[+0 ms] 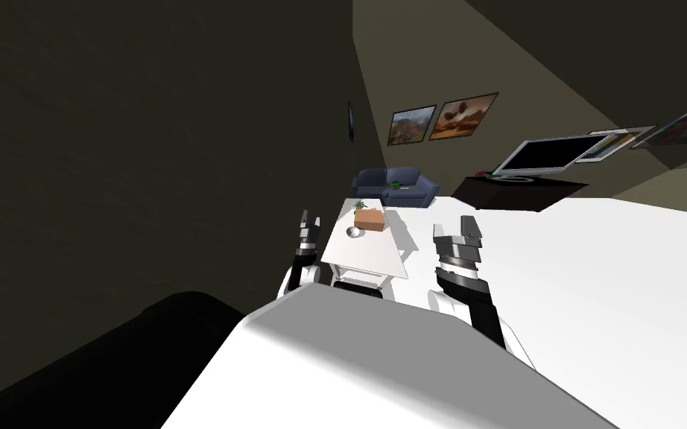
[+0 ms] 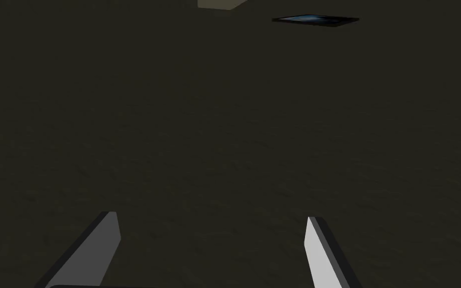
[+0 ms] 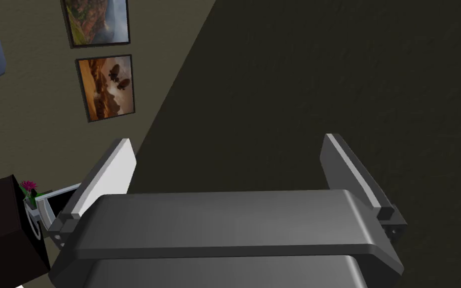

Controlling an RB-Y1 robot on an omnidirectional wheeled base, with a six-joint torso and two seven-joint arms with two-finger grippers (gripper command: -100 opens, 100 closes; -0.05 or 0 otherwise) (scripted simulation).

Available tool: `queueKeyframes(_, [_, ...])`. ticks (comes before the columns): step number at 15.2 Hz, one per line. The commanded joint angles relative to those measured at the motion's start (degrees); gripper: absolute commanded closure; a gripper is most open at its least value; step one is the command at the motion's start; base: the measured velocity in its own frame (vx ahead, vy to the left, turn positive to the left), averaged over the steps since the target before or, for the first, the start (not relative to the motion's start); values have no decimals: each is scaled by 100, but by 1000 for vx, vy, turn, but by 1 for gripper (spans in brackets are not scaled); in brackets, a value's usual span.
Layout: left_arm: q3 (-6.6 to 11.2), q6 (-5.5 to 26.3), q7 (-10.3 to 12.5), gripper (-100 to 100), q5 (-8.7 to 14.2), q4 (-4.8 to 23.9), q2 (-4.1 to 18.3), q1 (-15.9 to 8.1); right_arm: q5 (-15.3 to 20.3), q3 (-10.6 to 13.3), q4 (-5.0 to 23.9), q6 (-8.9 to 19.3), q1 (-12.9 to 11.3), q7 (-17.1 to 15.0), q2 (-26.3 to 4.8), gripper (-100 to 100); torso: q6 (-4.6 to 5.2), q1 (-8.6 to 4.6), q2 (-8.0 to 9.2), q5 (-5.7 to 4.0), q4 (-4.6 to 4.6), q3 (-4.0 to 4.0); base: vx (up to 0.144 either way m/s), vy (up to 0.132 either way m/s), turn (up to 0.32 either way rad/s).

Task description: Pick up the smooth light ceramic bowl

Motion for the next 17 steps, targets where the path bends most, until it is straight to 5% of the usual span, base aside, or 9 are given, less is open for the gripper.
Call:
queueKeyframes(1, [34,48,-6,-100,24,64,215,-20,0,0,0,0,0,0,0,0,0,0,0,0,0,0,-7,-5,-60])
queueKeyframes(8, [309,443,-51,-100,218,592,991,-180,0,1,0,0,-1,0,0,0,3,-3,11,0,2,6,-25,-14,-131])
queueKeyframes(17, [688,987,-115,-100,487,1319,1535,-401,0,1,0,0,-2,0,0,0,4,-7,12,-1,2,6,-27,-24,-172])
